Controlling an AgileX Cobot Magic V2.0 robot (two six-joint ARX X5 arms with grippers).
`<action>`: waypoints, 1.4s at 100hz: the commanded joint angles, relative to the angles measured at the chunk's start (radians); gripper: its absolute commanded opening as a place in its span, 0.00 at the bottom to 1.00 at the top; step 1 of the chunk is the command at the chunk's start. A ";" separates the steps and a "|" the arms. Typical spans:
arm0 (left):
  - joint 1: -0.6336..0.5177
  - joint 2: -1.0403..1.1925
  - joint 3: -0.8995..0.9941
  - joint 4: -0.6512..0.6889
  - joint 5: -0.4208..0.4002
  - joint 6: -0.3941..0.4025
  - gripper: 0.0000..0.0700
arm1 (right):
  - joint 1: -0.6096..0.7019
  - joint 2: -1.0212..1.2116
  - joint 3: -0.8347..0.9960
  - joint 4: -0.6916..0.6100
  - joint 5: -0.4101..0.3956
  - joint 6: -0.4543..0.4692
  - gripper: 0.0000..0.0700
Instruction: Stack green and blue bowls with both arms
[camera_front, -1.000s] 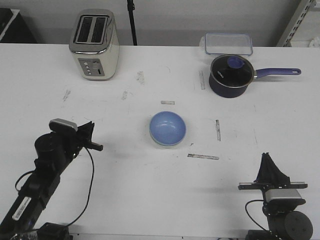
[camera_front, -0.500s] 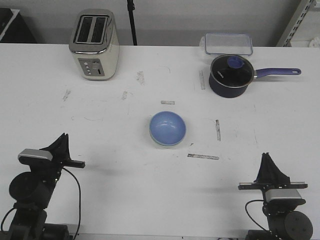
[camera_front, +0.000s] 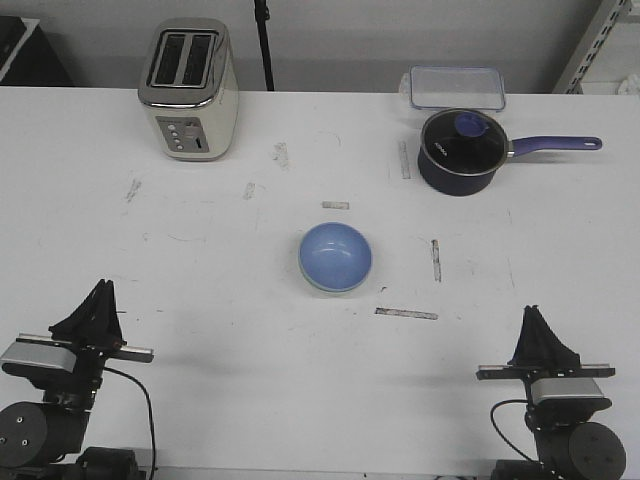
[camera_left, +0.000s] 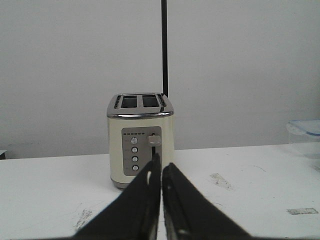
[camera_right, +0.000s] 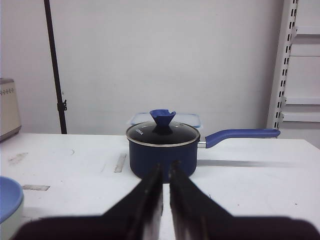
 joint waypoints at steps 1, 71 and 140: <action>0.000 -0.008 0.009 0.006 -0.017 0.013 0.00 | -0.002 -0.005 0.002 0.009 0.003 0.010 0.02; 0.020 -0.018 -0.280 0.146 -0.012 0.013 0.00 | -0.002 -0.005 0.002 0.009 0.003 0.010 0.02; 0.048 -0.186 -0.452 0.149 -0.013 0.012 0.00 | -0.002 -0.005 0.002 0.009 0.003 0.010 0.02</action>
